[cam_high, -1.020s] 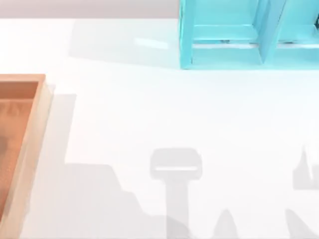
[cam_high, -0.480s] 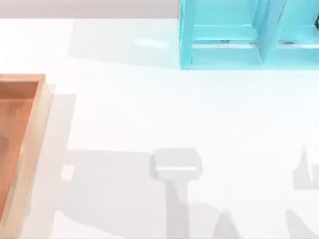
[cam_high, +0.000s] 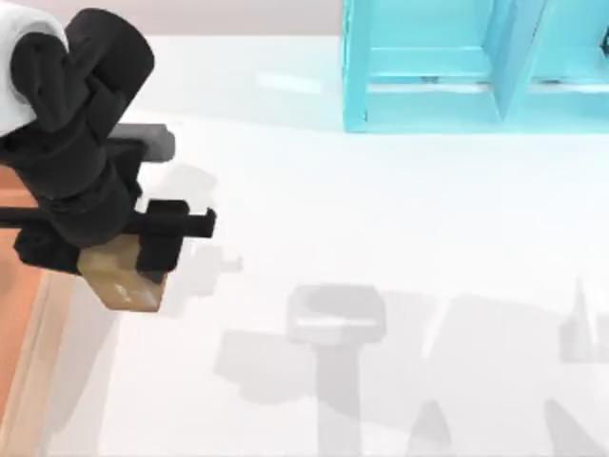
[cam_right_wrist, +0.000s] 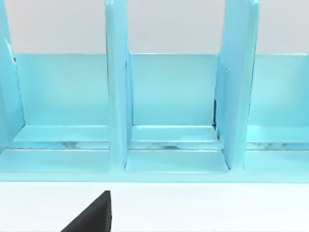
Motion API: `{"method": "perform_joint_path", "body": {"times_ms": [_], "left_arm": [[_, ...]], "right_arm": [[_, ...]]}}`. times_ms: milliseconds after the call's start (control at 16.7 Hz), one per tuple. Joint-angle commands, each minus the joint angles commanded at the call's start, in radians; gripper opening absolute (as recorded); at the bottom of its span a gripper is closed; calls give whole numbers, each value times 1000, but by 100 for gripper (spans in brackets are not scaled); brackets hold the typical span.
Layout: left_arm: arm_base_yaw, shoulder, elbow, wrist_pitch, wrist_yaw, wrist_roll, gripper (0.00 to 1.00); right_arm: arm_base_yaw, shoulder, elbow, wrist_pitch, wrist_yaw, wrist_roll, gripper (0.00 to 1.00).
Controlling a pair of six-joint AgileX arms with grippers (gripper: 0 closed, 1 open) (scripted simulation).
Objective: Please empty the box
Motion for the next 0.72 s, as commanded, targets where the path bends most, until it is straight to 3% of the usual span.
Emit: {"method": "perform_joint_path", "body": {"times_ms": [360,720], "left_arm": [[-311,16,-133,79,-45,-405,0],[-361,16,-166,92,-59,-471,0]], "right_arm": [[0,0,0,0,0,0,100],[0,0,0,0,0,0,100]]}}
